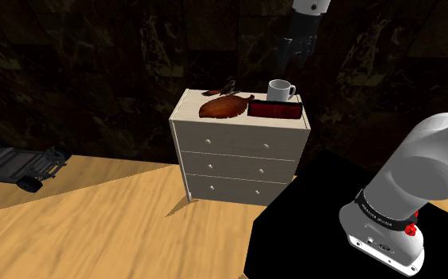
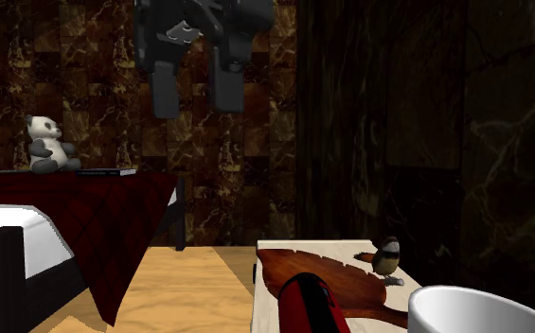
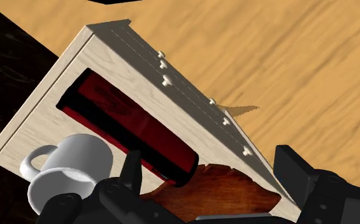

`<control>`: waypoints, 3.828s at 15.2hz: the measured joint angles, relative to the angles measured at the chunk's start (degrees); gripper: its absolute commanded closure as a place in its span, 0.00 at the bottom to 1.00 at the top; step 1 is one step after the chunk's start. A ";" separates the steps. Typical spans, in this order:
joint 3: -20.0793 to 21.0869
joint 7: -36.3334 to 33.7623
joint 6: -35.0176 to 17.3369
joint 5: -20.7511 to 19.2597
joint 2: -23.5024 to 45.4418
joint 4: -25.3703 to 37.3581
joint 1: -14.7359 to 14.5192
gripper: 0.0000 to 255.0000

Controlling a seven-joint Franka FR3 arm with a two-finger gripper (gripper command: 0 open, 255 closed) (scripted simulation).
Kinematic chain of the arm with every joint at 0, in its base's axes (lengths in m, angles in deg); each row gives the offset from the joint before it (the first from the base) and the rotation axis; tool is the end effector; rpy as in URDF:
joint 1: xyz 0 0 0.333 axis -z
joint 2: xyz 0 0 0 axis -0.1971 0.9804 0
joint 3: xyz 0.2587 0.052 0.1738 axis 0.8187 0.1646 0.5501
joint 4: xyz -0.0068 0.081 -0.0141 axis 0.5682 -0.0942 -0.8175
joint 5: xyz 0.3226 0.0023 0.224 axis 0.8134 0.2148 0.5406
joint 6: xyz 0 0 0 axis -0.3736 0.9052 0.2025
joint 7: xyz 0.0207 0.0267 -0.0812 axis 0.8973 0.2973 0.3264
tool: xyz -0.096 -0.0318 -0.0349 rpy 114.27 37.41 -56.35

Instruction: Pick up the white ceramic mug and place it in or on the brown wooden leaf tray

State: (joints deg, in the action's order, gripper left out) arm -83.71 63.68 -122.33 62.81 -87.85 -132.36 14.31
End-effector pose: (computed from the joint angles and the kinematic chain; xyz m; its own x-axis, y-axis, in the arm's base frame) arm 0.3905 -0.0619 0.5313 0.9906 -0.1159 0.0726 -0.1121 -0.9922 -0.0549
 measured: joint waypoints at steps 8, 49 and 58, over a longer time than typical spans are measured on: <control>-3.09 1.87 -10.19 -1.02 15.59 4.41 1.74 0.00; -6.50 5.37 -20.44 1.05 38.72 15.92 4.46 1.00; -6.56 4.70 -13.77 0.16 35.57 19.52 4.27 1.00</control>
State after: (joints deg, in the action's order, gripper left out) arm -90.27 68.38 -136.09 62.97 -52.28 -112.84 18.58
